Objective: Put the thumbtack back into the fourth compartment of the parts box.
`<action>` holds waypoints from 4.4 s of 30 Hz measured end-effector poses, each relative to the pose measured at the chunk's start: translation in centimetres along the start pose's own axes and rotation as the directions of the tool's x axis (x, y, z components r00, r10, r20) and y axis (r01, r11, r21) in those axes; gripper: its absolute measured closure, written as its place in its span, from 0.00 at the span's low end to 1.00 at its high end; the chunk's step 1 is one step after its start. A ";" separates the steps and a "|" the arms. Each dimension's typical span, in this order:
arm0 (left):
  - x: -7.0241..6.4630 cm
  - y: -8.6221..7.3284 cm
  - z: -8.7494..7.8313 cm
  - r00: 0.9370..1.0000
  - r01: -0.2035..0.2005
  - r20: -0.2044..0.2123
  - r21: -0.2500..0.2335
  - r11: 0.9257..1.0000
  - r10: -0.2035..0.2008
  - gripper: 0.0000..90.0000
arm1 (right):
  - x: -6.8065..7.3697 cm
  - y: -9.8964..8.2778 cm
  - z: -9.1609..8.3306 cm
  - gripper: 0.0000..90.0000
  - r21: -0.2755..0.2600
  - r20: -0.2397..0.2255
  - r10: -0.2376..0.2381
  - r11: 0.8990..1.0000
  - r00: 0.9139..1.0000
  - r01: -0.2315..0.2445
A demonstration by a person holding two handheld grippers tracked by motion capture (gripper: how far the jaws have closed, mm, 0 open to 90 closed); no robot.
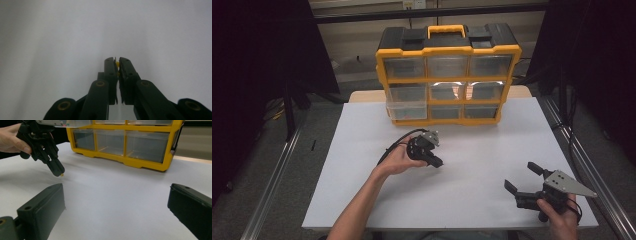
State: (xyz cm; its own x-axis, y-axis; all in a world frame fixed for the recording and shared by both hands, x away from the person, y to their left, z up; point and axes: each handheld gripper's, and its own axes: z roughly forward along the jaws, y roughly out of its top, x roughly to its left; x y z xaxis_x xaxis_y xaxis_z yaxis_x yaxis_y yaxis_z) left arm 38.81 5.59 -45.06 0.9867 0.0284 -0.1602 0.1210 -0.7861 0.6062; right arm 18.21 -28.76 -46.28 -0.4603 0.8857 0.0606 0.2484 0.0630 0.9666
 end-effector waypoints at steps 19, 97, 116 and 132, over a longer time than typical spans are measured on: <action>-0.8 -0.4 -2.8 0.996 0.029 -0.083 -0.179 0.983 -0.044 0.95 | 0.1 0.0 0.0 0.01 -0.005 -0.007 -0.004 1.000 1.000 0.004; -1.7 1.1 -14.2 0.967 -0.031 -0.244 -0.391 0.920 -0.071 0.95 | 0.1 0.1 0.0 0.01 -0.010 -0.001 -0.002 1.000 1.000 0.002; -0.5 2.4 -17.9 0.946 -0.031 -0.309 -0.393 0.919 -0.101 0.95 | 0.0 0.1 0.0 0.01 -0.007 0.001 -0.002 1.000 1.000 0.002; 1.1 3.2 -20.1 0.929 -0.013 -0.349 -0.373 0.928 -0.127 0.95 | 0.0 0.1 0.0 0.01 -0.008 0.001 0.002 1.000 1.000 -0.002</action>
State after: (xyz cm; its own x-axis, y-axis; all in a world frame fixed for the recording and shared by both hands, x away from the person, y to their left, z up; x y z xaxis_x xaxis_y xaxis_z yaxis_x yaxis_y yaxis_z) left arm 42.43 15.54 -27.68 0.9387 0.3416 0.0459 0.1398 -0.4993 0.8551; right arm 18.22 -28.72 -46.19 -0.4594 0.8861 0.0621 0.2424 0.0579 0.9684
